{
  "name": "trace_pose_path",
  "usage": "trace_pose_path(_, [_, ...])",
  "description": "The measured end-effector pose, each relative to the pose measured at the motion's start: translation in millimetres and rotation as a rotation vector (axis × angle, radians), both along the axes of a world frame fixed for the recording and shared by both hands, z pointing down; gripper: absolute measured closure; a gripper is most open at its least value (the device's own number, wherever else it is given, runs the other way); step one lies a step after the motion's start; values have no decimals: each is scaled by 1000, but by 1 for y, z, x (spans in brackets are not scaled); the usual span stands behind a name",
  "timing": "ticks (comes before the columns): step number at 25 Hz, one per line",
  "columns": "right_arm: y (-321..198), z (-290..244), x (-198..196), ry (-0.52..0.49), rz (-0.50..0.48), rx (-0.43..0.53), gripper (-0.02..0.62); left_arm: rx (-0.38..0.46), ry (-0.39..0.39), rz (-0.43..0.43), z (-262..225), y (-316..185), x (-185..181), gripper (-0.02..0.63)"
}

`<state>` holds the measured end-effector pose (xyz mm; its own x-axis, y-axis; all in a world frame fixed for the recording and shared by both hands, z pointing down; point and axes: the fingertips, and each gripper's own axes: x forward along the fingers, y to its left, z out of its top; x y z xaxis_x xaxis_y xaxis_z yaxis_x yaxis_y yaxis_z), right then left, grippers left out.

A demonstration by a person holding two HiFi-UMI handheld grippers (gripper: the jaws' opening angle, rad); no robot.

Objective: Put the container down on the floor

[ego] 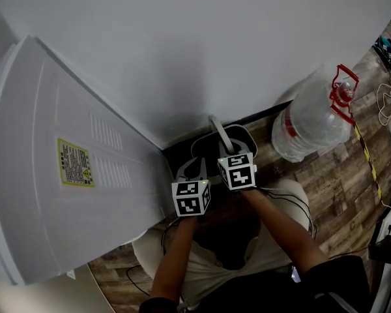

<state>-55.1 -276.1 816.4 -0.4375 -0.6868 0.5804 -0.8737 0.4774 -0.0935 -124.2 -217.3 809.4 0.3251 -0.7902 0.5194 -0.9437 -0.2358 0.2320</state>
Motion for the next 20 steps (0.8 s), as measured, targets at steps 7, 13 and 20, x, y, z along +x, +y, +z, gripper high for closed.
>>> trace_pose_path(7, [2,7,-1,-1,-9,4,566,-52,3,10,19,2,4,592])
trace_pose_path(13, [6,9,2,22,-14,2,565,-79,11,30,32,4,12,592])
trace_pose_path(20, [4,10,15,19,5,-8,565,-57,23,53,28,0,25,592])
